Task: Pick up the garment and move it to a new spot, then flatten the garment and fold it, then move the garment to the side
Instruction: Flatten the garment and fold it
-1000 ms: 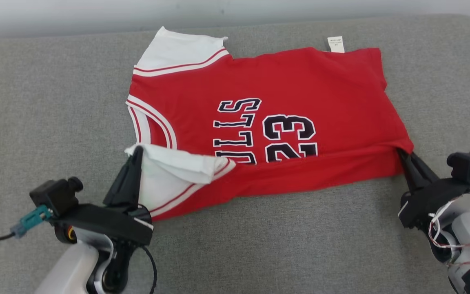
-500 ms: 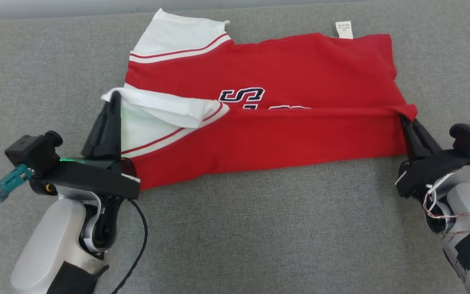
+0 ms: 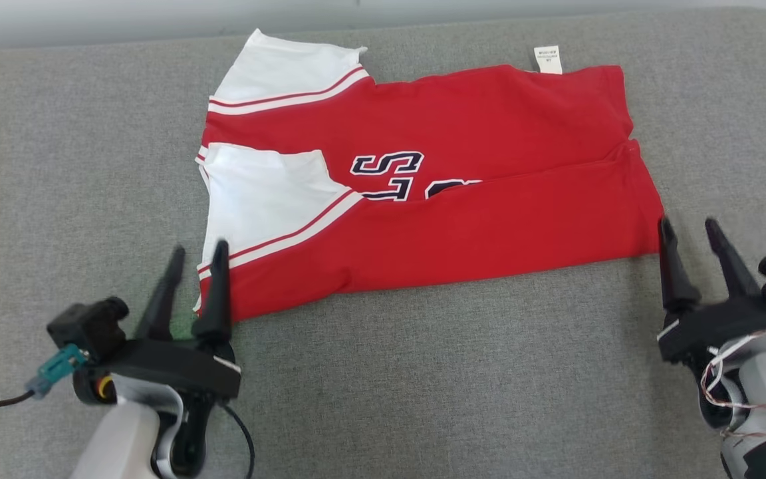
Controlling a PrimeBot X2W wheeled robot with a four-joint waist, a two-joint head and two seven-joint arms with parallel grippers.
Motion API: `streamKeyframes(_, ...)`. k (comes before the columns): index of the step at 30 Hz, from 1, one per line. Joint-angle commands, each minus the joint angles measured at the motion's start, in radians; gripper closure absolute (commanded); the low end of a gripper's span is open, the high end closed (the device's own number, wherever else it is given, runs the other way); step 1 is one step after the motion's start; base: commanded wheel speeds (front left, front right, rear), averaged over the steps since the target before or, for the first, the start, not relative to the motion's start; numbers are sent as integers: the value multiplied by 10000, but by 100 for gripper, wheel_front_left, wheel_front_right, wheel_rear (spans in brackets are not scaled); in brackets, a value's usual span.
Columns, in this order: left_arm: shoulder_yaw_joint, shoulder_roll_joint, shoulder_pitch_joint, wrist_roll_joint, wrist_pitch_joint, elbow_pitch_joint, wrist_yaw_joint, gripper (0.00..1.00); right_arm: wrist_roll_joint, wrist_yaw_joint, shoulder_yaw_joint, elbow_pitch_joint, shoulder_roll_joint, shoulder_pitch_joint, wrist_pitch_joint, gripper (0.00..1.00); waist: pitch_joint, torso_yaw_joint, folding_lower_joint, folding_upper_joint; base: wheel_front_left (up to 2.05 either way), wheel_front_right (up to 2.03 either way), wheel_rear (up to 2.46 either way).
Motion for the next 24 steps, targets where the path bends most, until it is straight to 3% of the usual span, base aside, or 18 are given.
streamKeyframes(1, -31, -19, 119, -89, 136, 21, -66, 0, 78, 6, -14, 57, 62, 74, -6, 0, -24, 8, 1, -1, 0, 0, 0)
streamKeyframes(6, -90, 33, 434, -400, 874, 71, 285, 0, 562, 6, 93, 603, 170, 31, -7, 0, -56, 75, 1, -1, 0, 0, 0)
streamKeyframes(16, -330, 67, 397, -514, 1643, 6, 536, 0, 1038, 6, 791, 1382, 25, -545, -6, 0, -42, 175, 1, -1, 0, 0, 0)
streamKeyframes(18, -426, 30, 511, -548, 1903, -23, 571, 0, 1124, 6, 936, 1532, -32, -671, -7, 14, -43, 204, 1, -1, 0, 0, 0)
streamKeyframes(19, -457, 37, 557, -533, 1978, -23, 602, 0, 1180, 6, 987, 1582, -33, -684, -7, 29, -42, 209, 1, -1, 0, 0, 0)
streamKeyframes(20, -486, 58, 589, -529, 2047, -22, 609, 0, 1229, 6, 1047, 1673, -37, -694, -6, 36, -37, 212, 1, -1, 0, 0, 0)
streamKeyframes(21, -497, 67, 616, -567, 2112, -8, 620, 0, 1286, 6, 1101, 1747, -54, -726, -6, 50, -30, 214, 1, -1, 0, 0, 0)
streamKeyframes(22, -545, 102, 608, -589, 2246, 11, 629, 0, 1381, 6, 1200, 1825, -110, -843, -8, 79, -6, 221, 1, -1, 0, 0, 0)
streamKeyframes(23, -562, 97, 602, -625, 2293, 8, 620, 0, 1408, 6, 1254, 1875, -111, -863, -6, 100, 5, 227, 1, -1, 0, 0, 0)
streamKeyframes(24, -597, 81, 600, -662, 2375, 0, 583, 0, 1429, 6, 1307, 1906, -114, -875, -8, 100, 15, 232, 1, -1, 0, 0, 0)
